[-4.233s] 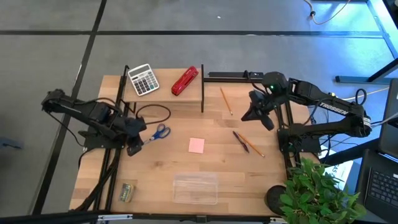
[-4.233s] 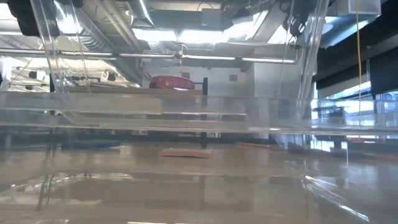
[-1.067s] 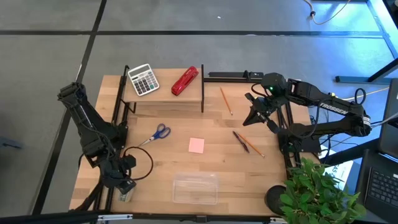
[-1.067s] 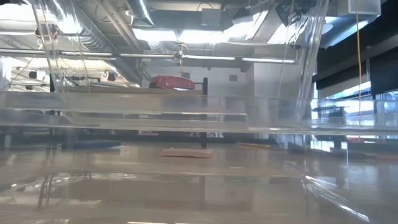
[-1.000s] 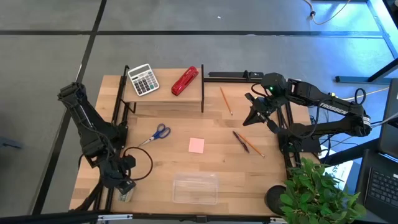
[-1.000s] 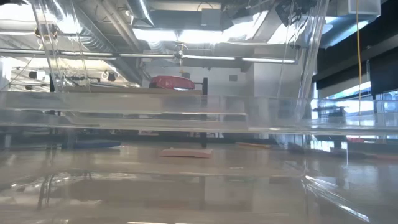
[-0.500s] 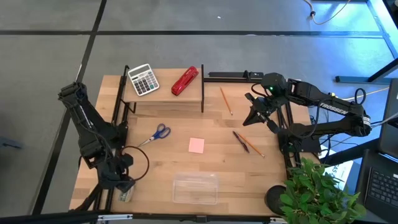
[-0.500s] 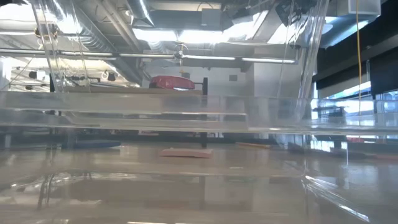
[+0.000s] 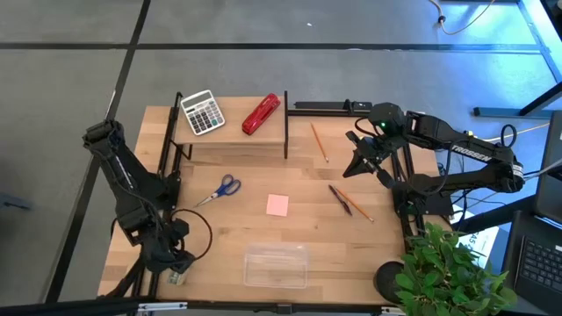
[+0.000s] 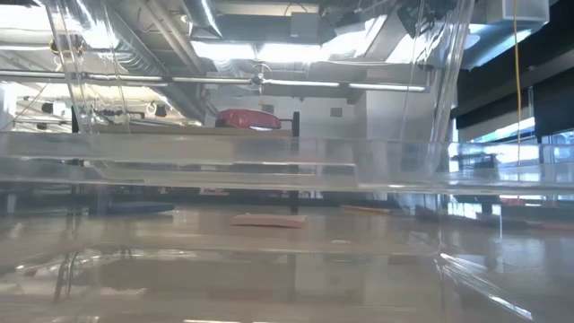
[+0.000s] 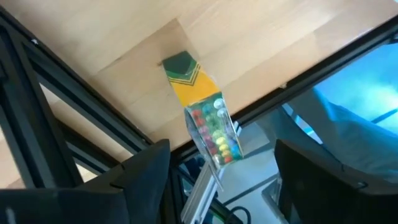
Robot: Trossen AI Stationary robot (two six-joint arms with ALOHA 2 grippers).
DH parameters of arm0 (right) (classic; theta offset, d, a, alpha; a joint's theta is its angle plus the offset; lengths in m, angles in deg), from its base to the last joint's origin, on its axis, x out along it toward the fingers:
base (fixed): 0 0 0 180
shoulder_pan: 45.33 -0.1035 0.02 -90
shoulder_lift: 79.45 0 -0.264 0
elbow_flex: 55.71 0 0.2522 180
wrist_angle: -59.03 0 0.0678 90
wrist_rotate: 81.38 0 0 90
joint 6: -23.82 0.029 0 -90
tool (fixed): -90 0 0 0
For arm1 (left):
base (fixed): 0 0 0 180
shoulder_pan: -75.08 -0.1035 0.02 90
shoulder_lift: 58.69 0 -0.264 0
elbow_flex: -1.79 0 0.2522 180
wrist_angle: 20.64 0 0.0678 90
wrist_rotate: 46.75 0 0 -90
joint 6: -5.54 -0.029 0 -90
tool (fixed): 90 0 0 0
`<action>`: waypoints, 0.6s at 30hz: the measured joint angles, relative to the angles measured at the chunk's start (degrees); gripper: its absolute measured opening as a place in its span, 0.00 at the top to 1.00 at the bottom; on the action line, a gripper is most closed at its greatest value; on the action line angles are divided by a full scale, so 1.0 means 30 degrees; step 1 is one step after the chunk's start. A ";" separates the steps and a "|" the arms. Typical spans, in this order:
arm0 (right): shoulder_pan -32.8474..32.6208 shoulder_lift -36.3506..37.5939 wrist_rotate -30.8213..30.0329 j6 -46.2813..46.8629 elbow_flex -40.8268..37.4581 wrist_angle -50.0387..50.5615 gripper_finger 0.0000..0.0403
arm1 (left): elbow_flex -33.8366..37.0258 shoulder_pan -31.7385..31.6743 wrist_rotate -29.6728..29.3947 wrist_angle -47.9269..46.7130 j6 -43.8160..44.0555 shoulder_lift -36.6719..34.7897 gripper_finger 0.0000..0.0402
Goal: Pack school essentials
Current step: Put the crayon box into the transparent supply box
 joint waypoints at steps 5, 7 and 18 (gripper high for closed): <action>-0.0002 -0.0005 0.0000 0.0000 0.0000 0.0000 0.96 | 0.0000 0.0000 0.0368 0.0295 0.0018 0.1112 0.29; -0.0004 -0.0005 0.0000 0.0000 0.0000 0.0001 0.96 | 0.0000 0.0000 0.0447 0.0680 0.0328 0.1586 0.29; -0.0002 -0.0005 0.0000 0.0000 0.0000 -0.0007 0.96 | 0.0000 0.0012 0.0986 0.1328 0.0824 0.3540 0.29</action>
